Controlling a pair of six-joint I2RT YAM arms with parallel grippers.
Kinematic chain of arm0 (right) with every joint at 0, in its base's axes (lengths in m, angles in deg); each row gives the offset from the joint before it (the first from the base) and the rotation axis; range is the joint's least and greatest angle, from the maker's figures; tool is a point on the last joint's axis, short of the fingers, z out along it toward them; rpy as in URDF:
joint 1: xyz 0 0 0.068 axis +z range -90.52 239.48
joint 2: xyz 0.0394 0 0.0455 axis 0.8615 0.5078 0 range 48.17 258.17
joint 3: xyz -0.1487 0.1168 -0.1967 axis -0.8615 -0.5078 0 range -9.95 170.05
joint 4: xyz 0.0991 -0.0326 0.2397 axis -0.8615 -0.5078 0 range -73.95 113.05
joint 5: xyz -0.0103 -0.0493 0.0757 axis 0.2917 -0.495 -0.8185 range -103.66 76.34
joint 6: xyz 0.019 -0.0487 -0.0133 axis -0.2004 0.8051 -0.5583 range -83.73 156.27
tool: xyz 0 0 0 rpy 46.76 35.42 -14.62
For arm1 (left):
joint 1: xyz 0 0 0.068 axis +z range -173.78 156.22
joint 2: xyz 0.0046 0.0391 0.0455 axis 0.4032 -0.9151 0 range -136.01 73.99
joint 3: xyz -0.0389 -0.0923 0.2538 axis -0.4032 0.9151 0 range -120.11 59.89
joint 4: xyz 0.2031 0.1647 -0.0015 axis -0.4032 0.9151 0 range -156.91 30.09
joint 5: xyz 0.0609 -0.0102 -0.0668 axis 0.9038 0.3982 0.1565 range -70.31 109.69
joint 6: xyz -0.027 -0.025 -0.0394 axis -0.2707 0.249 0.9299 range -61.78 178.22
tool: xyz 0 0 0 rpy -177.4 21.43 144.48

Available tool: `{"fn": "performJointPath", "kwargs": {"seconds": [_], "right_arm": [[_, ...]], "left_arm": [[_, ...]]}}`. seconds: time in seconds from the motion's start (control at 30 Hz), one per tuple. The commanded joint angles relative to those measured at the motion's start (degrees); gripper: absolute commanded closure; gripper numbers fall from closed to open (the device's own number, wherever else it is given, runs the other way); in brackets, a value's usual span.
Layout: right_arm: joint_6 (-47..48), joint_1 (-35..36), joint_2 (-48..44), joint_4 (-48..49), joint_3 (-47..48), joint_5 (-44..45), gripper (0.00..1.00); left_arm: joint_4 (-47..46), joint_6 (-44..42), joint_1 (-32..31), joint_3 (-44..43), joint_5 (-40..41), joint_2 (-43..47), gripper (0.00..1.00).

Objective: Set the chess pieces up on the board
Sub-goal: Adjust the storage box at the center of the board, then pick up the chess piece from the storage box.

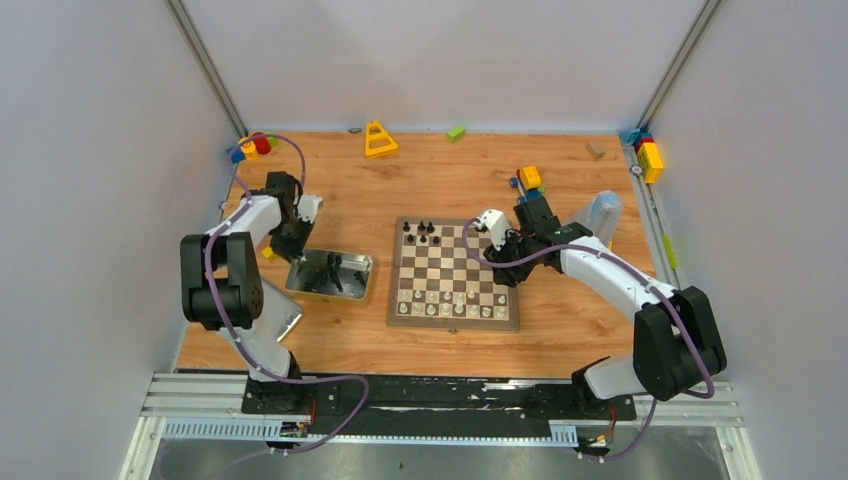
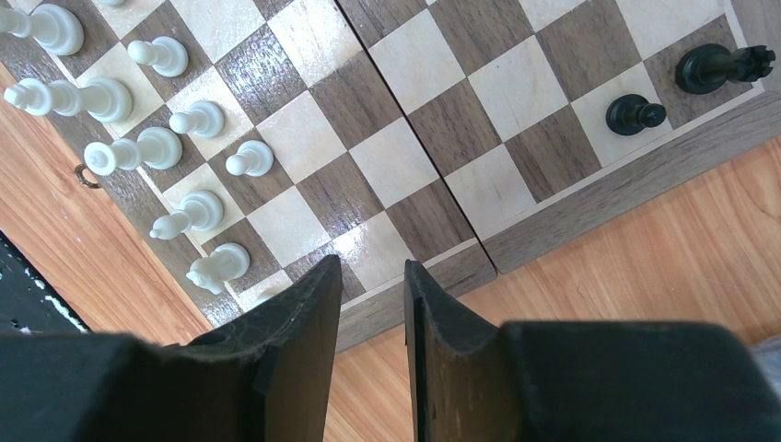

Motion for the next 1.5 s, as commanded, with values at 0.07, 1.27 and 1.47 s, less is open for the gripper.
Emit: {"fn": "performJointPath", "kwargs": {"seconds": [0.07,1.27,1.47], "right_arm": [[0.2,-0.3,0.4,1.4,0.1,-0.8,0.68],[4.0,-1.4,-3.6,0.3,1.8,1.8,0.69],[4.8,-2.8,-3.1,-1.8,4.9,4.0,0.69]], "left_arm": [[-0.1,-5.8,0.2,-8.7,-1.8,-6.0,0.80],[-17.8,-2.6,-11.3,9.7,-19.6,13.8,0.52],[-20.6,-0.8,-14.7,10.1,-18.1,8.8,0.52]]}}
